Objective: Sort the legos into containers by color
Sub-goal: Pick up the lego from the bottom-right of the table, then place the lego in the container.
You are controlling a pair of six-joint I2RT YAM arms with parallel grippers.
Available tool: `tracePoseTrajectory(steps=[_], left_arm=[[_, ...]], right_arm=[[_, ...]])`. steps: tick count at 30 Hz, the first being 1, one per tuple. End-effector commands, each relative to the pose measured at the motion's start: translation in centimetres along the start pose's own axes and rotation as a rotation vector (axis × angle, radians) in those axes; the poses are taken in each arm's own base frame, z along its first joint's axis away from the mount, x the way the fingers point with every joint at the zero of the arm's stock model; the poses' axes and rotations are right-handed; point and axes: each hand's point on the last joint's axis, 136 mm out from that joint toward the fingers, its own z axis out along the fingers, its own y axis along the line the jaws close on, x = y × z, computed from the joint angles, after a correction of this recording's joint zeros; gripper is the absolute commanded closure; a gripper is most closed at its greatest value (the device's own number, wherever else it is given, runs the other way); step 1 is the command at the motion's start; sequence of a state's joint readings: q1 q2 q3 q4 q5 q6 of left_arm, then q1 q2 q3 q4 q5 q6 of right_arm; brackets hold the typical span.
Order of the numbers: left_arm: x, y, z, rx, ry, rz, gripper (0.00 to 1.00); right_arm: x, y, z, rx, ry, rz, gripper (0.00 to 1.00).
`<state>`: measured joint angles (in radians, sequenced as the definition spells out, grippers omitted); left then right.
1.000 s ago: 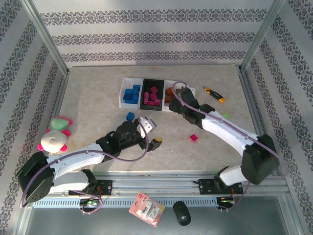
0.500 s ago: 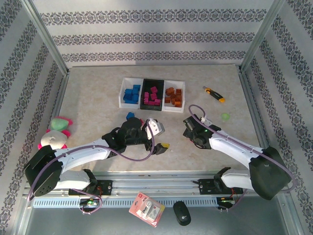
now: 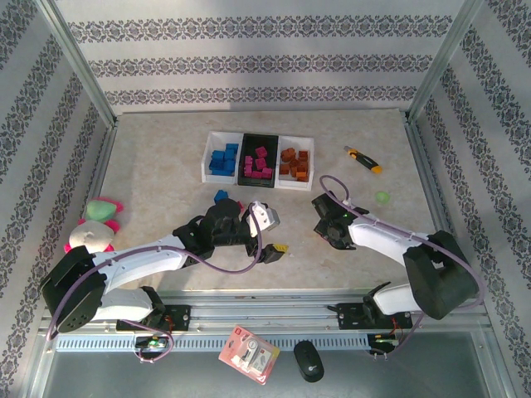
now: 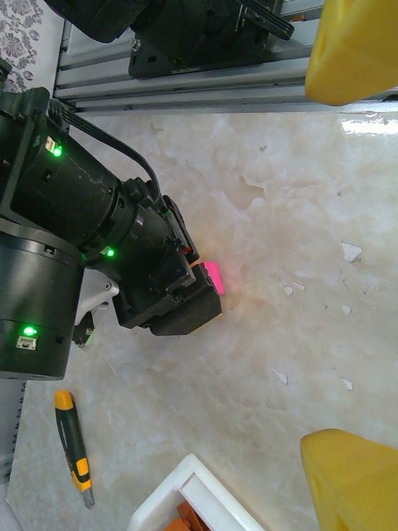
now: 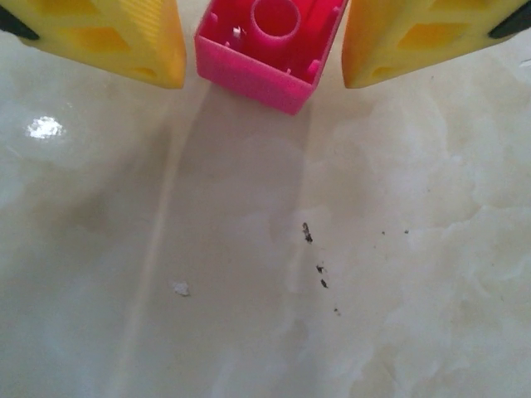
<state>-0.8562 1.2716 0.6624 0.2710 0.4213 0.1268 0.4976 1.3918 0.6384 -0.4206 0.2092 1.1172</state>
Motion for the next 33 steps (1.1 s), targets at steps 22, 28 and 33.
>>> tracePoseTrajectory(steps=[22,28,33], left_arm=[[1.6,4.9,-5.7,-0.385,-0.014,-0.123,0.01],[2.8,6.5,-7.8,-0.51,0.004,-0.167,0.01],[4.0,7.6,-8.9,-0.576,0.028,-0.212,0.01]], right_arm=[[-4.8,20.8,-6.1,-0.331,-0.163,-0.313,0.7],[-7.0,27.8,-4.4,-0.363,-0.227,-0.393,0.7],[-8.7,31.9,-2.3,-0.374,-0.275,-0.444,0.7]])
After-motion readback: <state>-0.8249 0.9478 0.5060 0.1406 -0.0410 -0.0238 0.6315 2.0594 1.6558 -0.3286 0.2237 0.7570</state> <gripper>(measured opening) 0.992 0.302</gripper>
